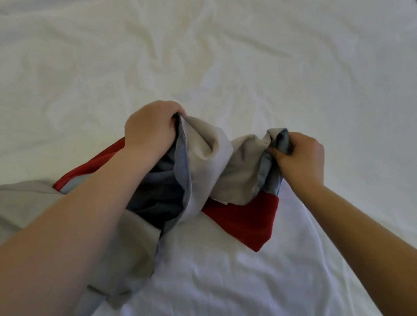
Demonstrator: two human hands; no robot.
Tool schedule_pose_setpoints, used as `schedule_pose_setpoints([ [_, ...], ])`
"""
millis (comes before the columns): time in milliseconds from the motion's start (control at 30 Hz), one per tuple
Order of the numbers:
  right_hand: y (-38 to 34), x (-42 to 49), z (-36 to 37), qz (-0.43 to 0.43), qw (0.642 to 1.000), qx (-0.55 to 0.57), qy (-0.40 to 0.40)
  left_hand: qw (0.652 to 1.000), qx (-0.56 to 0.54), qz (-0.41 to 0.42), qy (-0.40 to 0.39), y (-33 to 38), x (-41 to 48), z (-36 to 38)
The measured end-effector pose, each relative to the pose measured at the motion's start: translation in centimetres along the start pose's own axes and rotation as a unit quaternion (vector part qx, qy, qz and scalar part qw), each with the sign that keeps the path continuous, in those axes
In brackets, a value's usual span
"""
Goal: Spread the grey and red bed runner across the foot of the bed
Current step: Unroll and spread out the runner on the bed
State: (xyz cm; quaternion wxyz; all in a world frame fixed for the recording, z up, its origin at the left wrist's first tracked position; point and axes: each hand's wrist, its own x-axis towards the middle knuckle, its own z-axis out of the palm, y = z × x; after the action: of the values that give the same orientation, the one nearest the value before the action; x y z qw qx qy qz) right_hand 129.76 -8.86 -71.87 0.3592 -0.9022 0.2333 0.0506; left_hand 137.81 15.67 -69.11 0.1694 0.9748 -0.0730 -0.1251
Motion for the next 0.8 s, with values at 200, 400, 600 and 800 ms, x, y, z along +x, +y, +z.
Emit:
schedule_pose_setpoints([
  [200,-0.9,-1.4,-0.7,-0.112,0.992,-0.024,0.044,0.983,-0.056,0.148,0.09,3.7,-2.4,-0.4],
  [400,-0.9,-1.6,0.5,-0.301,0.895,-0.297,-0.139,0.946,0.197,0.232,-0.113,4.0,-4.9,1.5],
  [600,-0.5,0.9,0.2,-0.338,0.853,-0.373,-0.135,0.955,0.167,0.235,-0.063,3.4,-7.4,2.7],
  [800,-1.2,2.3,-1.1,-0.352,0.843,-0.386,-0.131,0.957,0.077,0.28,-0.014,1.4,-11.5,2.4],
])
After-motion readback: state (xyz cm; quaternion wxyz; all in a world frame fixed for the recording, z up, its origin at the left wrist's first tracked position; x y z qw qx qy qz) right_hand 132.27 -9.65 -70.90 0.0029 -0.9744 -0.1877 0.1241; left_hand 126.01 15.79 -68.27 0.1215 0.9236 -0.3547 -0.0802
